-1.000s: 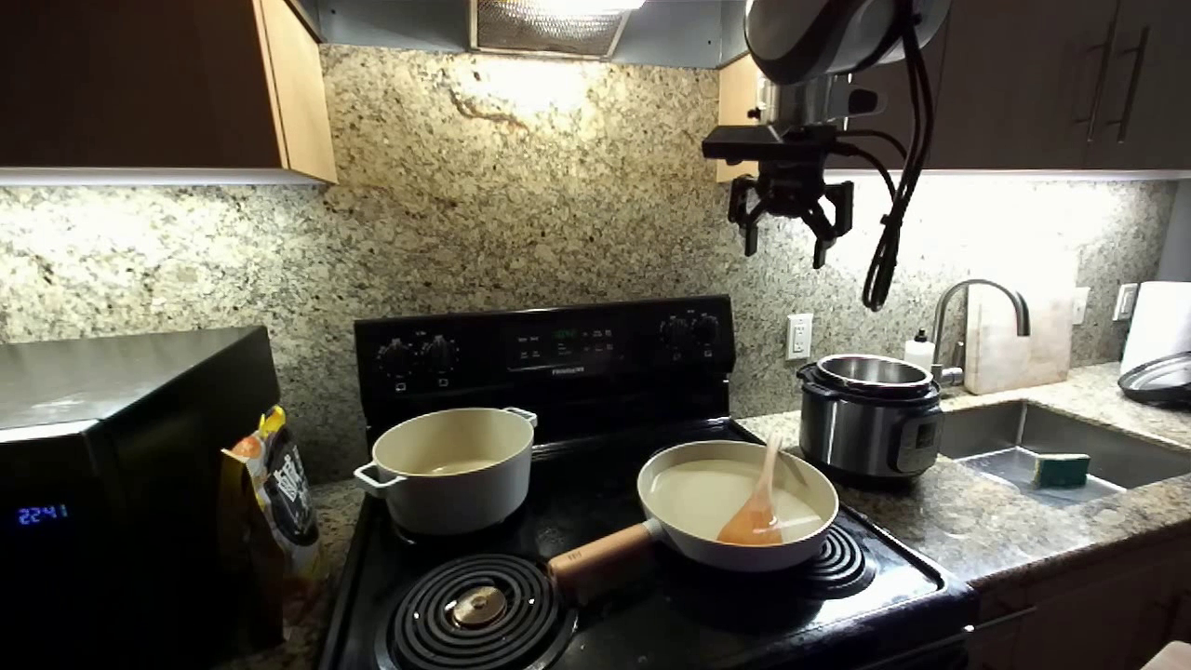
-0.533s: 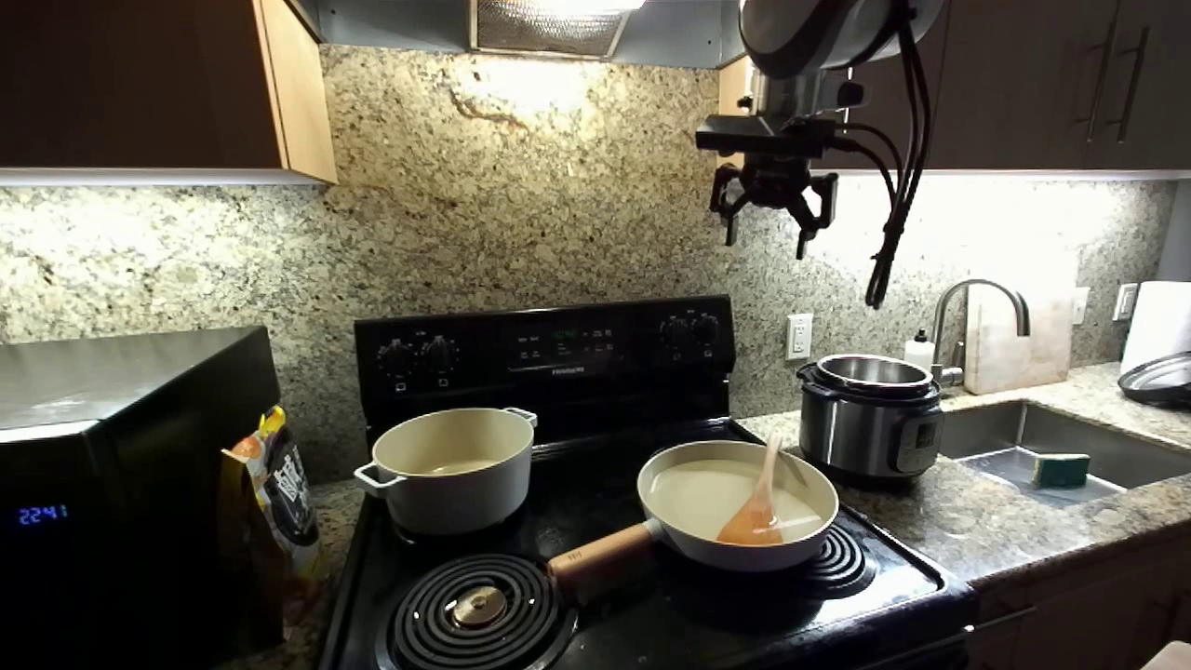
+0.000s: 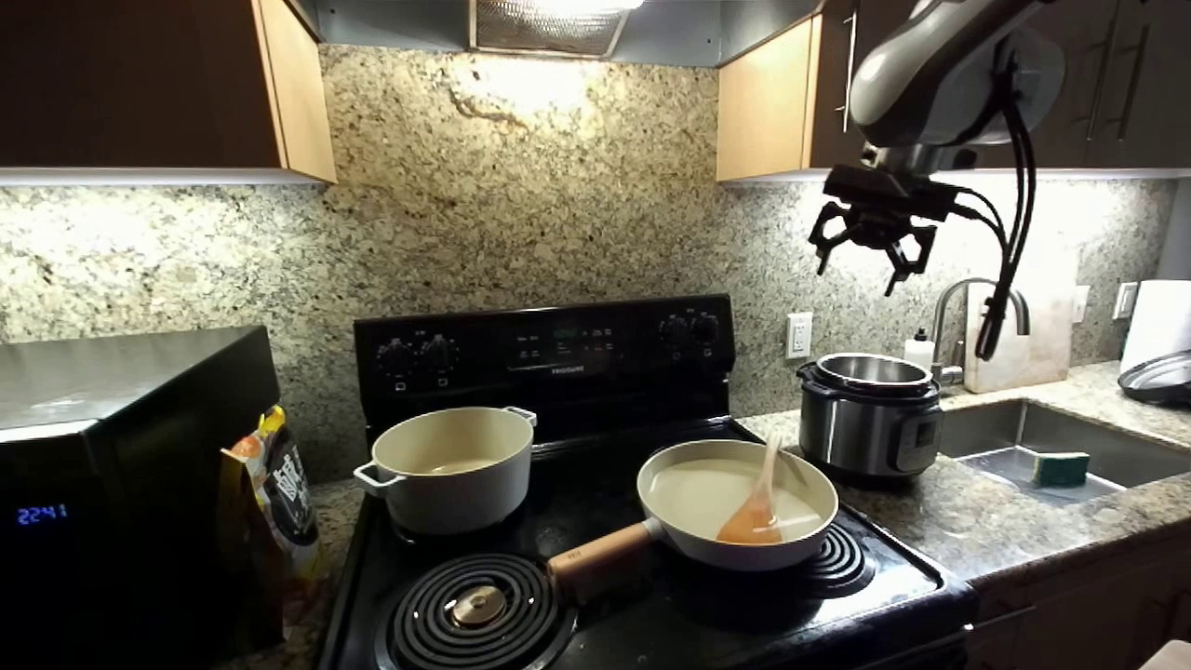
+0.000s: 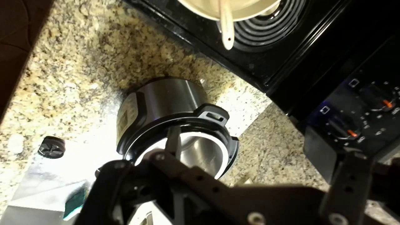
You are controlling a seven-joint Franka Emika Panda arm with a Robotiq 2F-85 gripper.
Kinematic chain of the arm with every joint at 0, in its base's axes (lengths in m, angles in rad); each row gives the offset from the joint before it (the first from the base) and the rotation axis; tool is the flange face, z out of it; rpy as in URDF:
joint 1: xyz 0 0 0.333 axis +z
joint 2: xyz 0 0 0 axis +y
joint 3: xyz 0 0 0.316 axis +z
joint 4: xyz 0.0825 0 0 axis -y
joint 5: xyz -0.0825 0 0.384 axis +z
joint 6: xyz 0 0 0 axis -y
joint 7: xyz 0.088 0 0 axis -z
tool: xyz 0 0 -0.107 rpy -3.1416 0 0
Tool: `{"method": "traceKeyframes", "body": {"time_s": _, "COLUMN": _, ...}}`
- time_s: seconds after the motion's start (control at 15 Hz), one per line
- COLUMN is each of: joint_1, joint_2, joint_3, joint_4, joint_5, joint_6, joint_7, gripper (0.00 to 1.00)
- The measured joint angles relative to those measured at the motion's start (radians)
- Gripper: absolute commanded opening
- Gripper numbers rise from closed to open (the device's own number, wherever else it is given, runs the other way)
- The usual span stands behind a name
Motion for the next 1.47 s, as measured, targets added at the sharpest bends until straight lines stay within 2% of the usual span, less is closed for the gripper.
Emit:
{"method": "traceKeyframes", "body": {"time_s": 0.13, "joint_1": 0.003, "joint_2": 0.043, "joint_3": -0.125, "joint_4": -0.007, "joint_5": 0.04, "joint_6": 0.049, "joint_7": -0.157, "gripper": 1.0}}
{"method": "traceKeyframes", "body": {"time_s": 0.27, "joint_1": 0.038, "joint_2": 0.089, "joint_3": -0.265, "joint_4": -0.001, "joint_5": 0.076, "joint_6": 0.079, "joint_7": -0.312, "gripper": 1.0}}
{"method": "traceKeyframes", "body": {"time_s": 0.33, "joint_1": 0.053, "joint_2": 0.111, "joint_3": -0.323, "joint_4": 0.008, "joint_5": 0.101, "joint_6": 0.083, "joint_7": -0.393, "gripper": 1.0}}
{"method": "traceKeyframes", "body": {"time_s": 0.4, "joint_1": 0.046, "joint_2": 0.13, "joint_3": -0.345, "joint_4": 0.018, "joint_5": 0.138, "joint_6": 0.083, "joint_7": -0.468, "gripper": 1.0}}
{"method": "traceKeyframes", "body": {"time_s": 0.53, "joint_1": 0.013, "joint_2": 0.151, "joint_3": -0.335, "joint_4": 0.039, "joint_5": 0.171, "joint_6": 0.082, "joint_7": -0.56, "gripper": 1.0}}
{"method": "traceKeyframes", "body": {"time_s": 0.8, "joint_1": -0.038, "joint_2": 0.151, "joint_3": -0.243, "joint_4": 0.074, "joint_5": 0.168, "joint_6": 0.081, "joint_7": -0.574, "gripper": 1.0}}
{"method": "traceKeyframes", "body": {"time_s": 1.13, "joint_1": -0.041, "joint_2": 0.148, "joint_3": -0.162, "joint_4": 0.087, "joint_5": 0.17, "joint_6": 0.081, "joint_7": -0.575, "gripper": 1.0}}
{"method": "traceKeyframes", "body": {"time_s": 1.47, "joint_1": -0.034, "joint_2": 0.159, "joint_3": -0.139, "joint_4": 0.087, "joint_5": 0.2, "joint_6": 0.081, "joint_7": -0.609, "gripper": 1.0}}
